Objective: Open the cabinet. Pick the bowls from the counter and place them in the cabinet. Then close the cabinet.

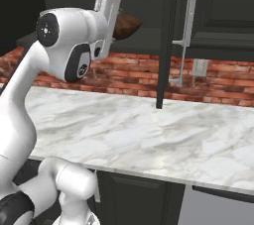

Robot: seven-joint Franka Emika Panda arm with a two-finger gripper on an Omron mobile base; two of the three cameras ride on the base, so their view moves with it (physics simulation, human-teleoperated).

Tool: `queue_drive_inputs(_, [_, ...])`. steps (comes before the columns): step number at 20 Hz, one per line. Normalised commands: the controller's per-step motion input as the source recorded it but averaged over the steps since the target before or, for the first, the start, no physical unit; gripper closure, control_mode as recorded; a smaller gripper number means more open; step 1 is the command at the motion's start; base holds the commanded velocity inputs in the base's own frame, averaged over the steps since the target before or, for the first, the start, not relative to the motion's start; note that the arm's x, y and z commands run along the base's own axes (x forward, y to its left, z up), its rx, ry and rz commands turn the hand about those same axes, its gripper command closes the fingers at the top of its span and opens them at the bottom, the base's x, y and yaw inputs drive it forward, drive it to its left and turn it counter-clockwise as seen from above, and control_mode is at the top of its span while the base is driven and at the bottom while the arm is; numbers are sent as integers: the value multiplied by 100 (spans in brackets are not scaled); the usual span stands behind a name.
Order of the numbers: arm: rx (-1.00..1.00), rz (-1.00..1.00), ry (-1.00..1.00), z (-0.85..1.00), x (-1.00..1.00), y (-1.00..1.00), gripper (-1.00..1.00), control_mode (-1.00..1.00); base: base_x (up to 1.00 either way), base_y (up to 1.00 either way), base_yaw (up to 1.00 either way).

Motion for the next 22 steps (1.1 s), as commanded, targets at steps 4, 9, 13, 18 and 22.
queue_drive_inputs(4, [0,-3,-18,0,-100,-13,-100,-100,0,0,0])
queue_drive_inputs(9, [0,-1,-7,0,-100,-4,-100,-100,0,0,0])
queue_drive_inputs(13, [0,0,0,0,-100,-4,-100,-100,0,0,0])
queue_drive_inputs(18, [0,0,-1,0,-100,-17,-100,-100,0,0,0])
queue_drive_inputs(22, [0,0,0,0,-87,-23,-100,-100,0,0,0])
